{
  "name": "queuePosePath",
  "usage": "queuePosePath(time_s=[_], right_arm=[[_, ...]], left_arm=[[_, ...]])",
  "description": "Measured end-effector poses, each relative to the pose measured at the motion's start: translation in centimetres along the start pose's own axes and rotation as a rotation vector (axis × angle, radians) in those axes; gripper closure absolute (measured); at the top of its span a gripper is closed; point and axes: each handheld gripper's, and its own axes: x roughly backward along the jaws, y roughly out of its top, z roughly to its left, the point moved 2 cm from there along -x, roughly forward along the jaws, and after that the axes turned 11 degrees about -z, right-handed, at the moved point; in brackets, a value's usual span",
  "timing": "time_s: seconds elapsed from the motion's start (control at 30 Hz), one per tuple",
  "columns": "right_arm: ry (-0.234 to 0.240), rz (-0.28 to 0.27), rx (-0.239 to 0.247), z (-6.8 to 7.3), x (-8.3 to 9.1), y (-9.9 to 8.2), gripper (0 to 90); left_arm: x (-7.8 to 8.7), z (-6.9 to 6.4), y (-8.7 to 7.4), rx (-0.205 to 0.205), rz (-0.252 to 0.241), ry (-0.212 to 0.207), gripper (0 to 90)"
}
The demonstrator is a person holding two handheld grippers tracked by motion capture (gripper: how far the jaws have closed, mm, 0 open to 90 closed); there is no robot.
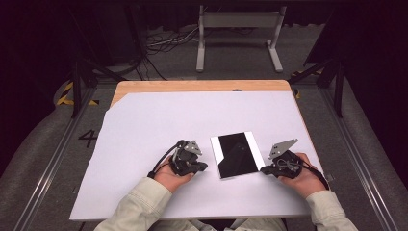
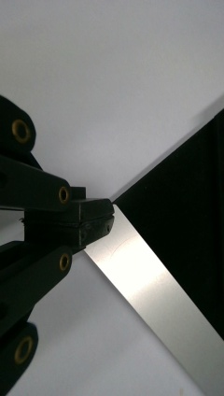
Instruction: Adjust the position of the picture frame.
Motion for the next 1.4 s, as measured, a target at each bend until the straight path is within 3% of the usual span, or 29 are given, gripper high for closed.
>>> queuePosePath(time_s=[0.03,0.17,0.4,0.5,0.6,0.73,0.83,0.97,1.27,1.4], right_arm=[[-0.033,-0.004,-0.011,-0.3,-0.2,0.2,90.0],[-0.061,-0.011,-0.04,-0.9,-0.5,0.5,90.0],[-0.193,-0.037,-0.084,-2.4,-1.6,1.5,90.0],[-0.176,-0.043,-0.106,-2.8,-1.6,1.7,90.0],[-0.142,-0.086,-0.133,-3.2,-1.5,2.1,90.0],[-0.182,-0.113,-0.148,-4.1,-1.6,4.1,90.0],[-0.229,-0.092,-0.144,-5.1,-2.5,5.7,90.0],[-0.245,-0.101,-0.159,-6.2,-3.3,7.3,90.0],[-0.258,-0.127,-0.256,-9.1,-5.4,8.7,90.0],[-0.263,-0.108,-0.286,-10.2,-6.5,8.9,90.0]], left_arm=[[0.2,0.2,-0.1,0.001,-0.005,0.009,87.9],[0.4,0.8,-0.6,0.014,-0.004,0.029,86.8],[1.1,1.0,-1.2,0.037,-0.012,0.054,86.9],[1.4,1.1,-1.5,0.046,-0.017,0.065,87.0],[1.8,1.4,-1.7,0.05,-0.021,0.073,87.0],[2.3,1.8,-1.9,0.06,-0.026,0.085,87.0],[2.9,2.1,-2.0,0.058,-0.036,0.101,87.0],[3.6,2.5,-2.4,0.063,-0.046,0.126,86.9],[5.5,3.3,-3.8,0.097,-0.073,0.174,86.0],[5.9,3.3,-4.3,0.102,-0.072,0.188,85.8]])
